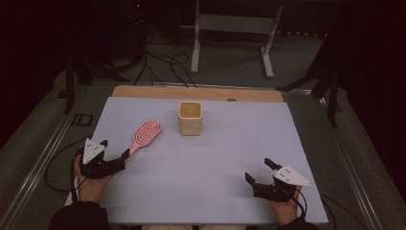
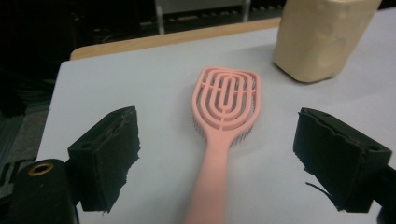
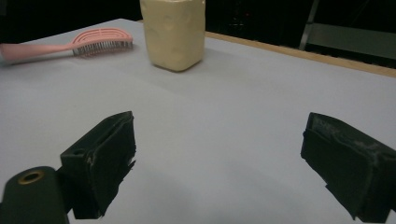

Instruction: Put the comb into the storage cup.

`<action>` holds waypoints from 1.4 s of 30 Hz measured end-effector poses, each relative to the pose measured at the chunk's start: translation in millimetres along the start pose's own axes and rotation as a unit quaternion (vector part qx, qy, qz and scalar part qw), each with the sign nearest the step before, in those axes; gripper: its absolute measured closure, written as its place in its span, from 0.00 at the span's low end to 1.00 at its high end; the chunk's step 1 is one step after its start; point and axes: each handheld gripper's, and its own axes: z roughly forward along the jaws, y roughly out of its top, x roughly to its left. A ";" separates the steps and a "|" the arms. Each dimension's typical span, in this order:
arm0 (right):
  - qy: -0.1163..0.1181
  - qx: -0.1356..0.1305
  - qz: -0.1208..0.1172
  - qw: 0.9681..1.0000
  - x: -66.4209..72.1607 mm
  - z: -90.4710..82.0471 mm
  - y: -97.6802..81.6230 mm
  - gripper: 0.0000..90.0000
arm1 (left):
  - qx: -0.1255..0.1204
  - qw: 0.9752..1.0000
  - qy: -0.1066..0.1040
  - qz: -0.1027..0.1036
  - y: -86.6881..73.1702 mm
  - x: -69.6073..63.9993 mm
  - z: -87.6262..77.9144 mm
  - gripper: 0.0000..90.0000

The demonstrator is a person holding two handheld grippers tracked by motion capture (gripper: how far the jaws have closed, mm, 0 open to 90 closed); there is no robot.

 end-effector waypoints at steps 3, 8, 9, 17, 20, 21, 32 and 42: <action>0.004 -0.002 -0.001 1.000 1.9 0.7 -0.2 0.11 | -0.002 1.000 -0.005 0.012 -3.6 -7.3 -3.3 0.09; 0.014 -0.007 0.001 1.000 2.4 0.8 0.2 0.11 | 0.002 0.999 -0.010 0.035 -11.6 -17.8 -10.9 0.00; 0.015 -0.007 0.003 1.000 2.2 0.2 0.6 0.11 | 0.000 0.999 -0.008 0.036 -14.0 -18.6 -13.1 0.00; 0.017 -0.008 -0.002 1.000 -0.8 0.1 1.0 0.11 | -0.030 0.999 -0.018 0.015 -27.5 -16.4 -27.2 0.00; 0.018 -0.009 -0.004 1.000 0.3 -0.1 1.5 0.11 | -0.025 0.999 -0.023 0.017 -30.7 -16.7 -25.8 0.00; 0.018 -0.009 -0.003 1.000 0.7 -0.1 1.6 0.11 | -0.023 0.999 -0.022 0.020 -31.3 -16.5 -25.7 0.00; 0.018 -0.001 -0.005 1.000 1.2 2.8 0.7 0.11 | -0.021 0.999 -0.039 0.010 -29.0 -12.9 -25.1 0.00; 0.010 0.005 -0.002 1.000 -1.5 3.6 -2.2 0.11 | -0.002 0.999 -0.048 0.001 -18.8 -5.7 -18.0 0.00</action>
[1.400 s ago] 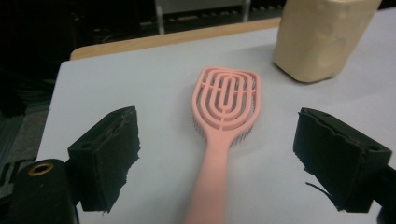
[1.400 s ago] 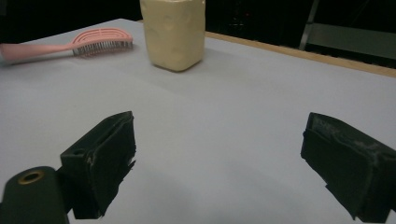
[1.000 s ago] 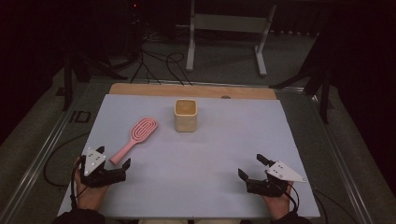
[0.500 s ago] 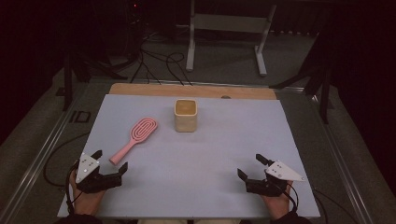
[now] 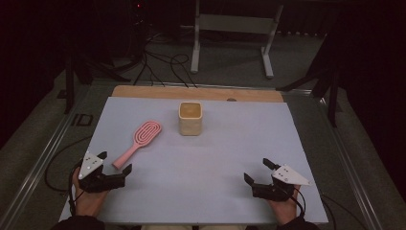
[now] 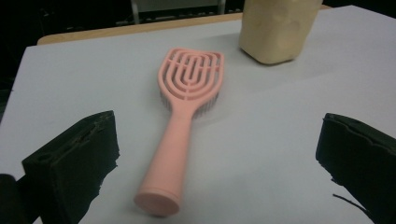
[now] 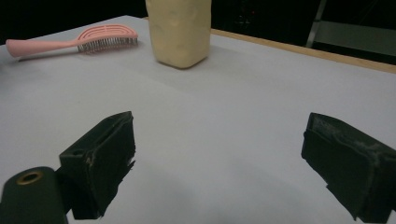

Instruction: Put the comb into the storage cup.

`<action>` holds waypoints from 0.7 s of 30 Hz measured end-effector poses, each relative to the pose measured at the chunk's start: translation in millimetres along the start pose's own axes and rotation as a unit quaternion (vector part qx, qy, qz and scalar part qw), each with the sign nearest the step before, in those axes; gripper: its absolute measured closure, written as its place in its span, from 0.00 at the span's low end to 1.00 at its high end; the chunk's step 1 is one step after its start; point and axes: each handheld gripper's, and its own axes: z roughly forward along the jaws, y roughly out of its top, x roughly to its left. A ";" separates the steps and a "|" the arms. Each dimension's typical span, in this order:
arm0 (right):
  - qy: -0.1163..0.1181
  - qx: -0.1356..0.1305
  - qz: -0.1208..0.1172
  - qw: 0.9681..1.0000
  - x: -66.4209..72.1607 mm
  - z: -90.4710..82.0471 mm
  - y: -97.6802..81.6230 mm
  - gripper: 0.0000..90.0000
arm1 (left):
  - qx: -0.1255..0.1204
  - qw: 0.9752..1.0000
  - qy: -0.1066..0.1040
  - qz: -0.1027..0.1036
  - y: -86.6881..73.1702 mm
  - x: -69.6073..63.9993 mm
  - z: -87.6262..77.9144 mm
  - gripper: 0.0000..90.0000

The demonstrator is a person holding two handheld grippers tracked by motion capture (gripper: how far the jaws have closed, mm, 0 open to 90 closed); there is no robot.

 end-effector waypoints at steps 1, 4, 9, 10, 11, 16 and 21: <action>0.000 0.001 0.001 1.000 -0.4 0.0 -0.2 0.11 | 0.000 1.000 0.000 -0.001 1.9 1.1 0.3 0.00; 0.000 0.001 0.003 1.000 0.0 0.6 -0.7 0.11 | 0.010 1.000 -0.002 0.004 8.7 4.6 1.3 0.00; 0.001 0.003 0.004 1.000 1.0 1.5 -0.9 0.11 | 0.037 0.999 -0.003 0.014 21.2 10.2 5.2 0.00; 0.001 0.004 0.004 1.000 1.0 1.5 -1.0 0.11 | 0.039 0.999 -0.001 0.018 23.5 10.7 5.9 0.00; 0.001 0.003 0.003 1.000 1.0 1.6 -1.0 0.11 | 0.041 0.999 0.001 0.020 25.7 11.3 6.5 0.00; 0.000 0.005 0.005 1.000 0.3 1.5 -1.2 0.11 | 0.050 0.998 0.005 0.028 37.1 14.0 11.7 0.00; -0.001 0.004 0.005 1.000 0.2 1.3 -1.2 0.11 | 0.067 0.996 0.010 0.049 51.2 15.7 18.0 0.00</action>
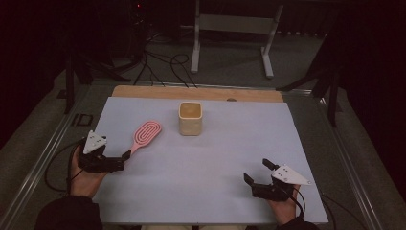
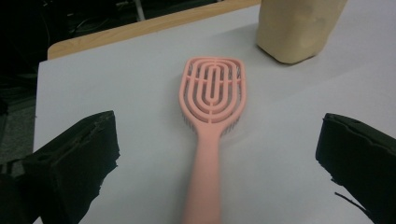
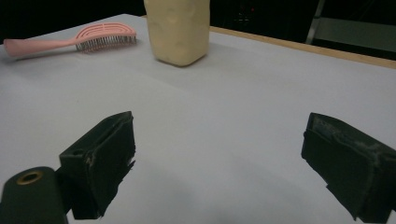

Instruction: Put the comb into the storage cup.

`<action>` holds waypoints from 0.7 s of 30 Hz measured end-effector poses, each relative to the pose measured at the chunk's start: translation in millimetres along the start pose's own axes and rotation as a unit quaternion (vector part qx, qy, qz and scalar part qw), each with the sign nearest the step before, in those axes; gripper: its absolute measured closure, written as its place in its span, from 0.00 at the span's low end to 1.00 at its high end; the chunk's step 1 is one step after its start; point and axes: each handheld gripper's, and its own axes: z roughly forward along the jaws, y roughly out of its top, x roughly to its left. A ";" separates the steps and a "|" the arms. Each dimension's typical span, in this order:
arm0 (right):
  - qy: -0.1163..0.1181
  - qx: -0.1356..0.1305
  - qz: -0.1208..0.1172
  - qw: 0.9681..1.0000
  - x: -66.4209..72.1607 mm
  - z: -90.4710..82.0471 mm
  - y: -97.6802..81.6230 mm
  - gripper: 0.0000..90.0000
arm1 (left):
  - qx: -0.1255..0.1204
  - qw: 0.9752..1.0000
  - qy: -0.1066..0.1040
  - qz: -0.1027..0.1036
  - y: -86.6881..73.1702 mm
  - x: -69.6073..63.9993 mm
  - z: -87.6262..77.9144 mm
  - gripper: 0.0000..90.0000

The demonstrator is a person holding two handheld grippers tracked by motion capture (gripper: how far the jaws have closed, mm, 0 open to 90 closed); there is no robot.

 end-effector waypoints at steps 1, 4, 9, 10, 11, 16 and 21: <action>0.000 0.000 0.000 1.000 -0.1 0.0 0.0 0.11 | 0.004 1.000 0.001 0.003 2.6 0.7 1.3 0.00; 0.000 -0.001 -0.001 1.000 -0.4 0.0 -0.1 0.11 | 0.019 1.000 0.002 0.011 8.5 3.6 6.2 0.00; -0.001 -0.001 0.001 1.000 -0.3 -0.2 -0.1 0.11 | 0.047 0.999 0.002 0.018 13.0 8.3 16.4 0.00; -0.001 0.000 0.002 1.000 -0.3 -0.2 -0.2 0.11 | 0.052 0.998 0.002 0.020 13.8 9.0 18.3 0.00; -0.001 0.000 0.002 1.000 -0.4 -0.1 -0.2 0.11 | 0.058 0.998 0.003 0.024 14.7 9.6 20.0 0.00; -0.001 0.001 0.002 1.000 0.0 0.2 -0.3 0.11 | 0.080 0.996 0.007 0.037 19.8 12.1 28.2 0.00; -0.001 0.000 0.002 1.000 -0.3 0.2 -0.3 0.11 | 0.089 0.996 -0.006 0.030 22.9 15.5 34.1 0.00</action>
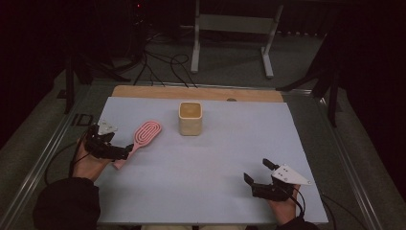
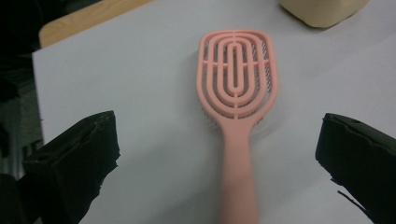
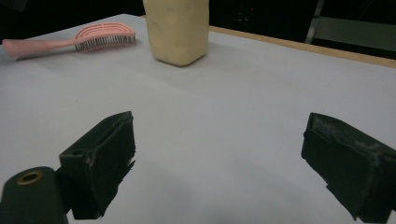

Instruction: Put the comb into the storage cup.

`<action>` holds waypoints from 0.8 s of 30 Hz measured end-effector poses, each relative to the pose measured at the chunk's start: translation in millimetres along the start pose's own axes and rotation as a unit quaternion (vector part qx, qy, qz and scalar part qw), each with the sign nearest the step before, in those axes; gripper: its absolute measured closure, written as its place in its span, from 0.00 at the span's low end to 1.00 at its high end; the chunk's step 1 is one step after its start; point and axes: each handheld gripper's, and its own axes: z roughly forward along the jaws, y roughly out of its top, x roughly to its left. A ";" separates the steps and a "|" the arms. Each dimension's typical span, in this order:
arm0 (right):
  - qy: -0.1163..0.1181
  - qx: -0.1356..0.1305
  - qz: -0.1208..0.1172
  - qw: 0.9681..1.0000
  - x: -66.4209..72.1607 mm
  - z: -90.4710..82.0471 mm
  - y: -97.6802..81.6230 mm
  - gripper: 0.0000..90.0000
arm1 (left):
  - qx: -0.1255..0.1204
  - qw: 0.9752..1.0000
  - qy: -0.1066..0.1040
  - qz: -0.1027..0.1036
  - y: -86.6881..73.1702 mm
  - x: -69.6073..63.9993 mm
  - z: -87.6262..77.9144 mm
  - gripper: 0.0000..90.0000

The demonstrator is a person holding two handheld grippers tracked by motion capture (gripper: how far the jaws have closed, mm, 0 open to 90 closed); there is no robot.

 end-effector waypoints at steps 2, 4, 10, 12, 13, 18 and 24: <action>0.001 0.000 0.000 1.000 0.0 0.0 0.1 0.11 | 0.005 1.000 -0.001 -0.003 1.4 0.9 3.2 0.01; 0.001 0.000 0.000 1.000 0.2 -0.1 0.1 0.11 | 0.014 1.000 0.002 0.002 3.3 1.6 6.5 0.01; 0.001 0.000 -0.001 1.000 -0.1 -0.1 0.1 0.11 | 0.028 0.999 0.005 0.015 10.2 2.1 14.6 0.01; 0.002 -0.001 -0.001 1.000 -0.2 -0.1 0.2 0.11 | 0.035 0.999 0.005 0.019 12.6 1.9 17.8 0.01; 0.002 -0.001 -0.001 1.000 -0.1 -0.2 0.2 0.11 | 0.039 0.999 0.005 0.022 13.5 1.7 19.6 0.01; 0.003 0.000 0.000 1.000 -0.2 -0.1 0.1 0.11 | 0.059 0.998 0.003 0.030 16.5 0.1 29.4 0.01; 0.002 0.000 0.000 1.000 -0.2 0.1 0.0 0.11 | 0.080 0.996 0.001 0.038 19.2 -2.2 39.9 0.01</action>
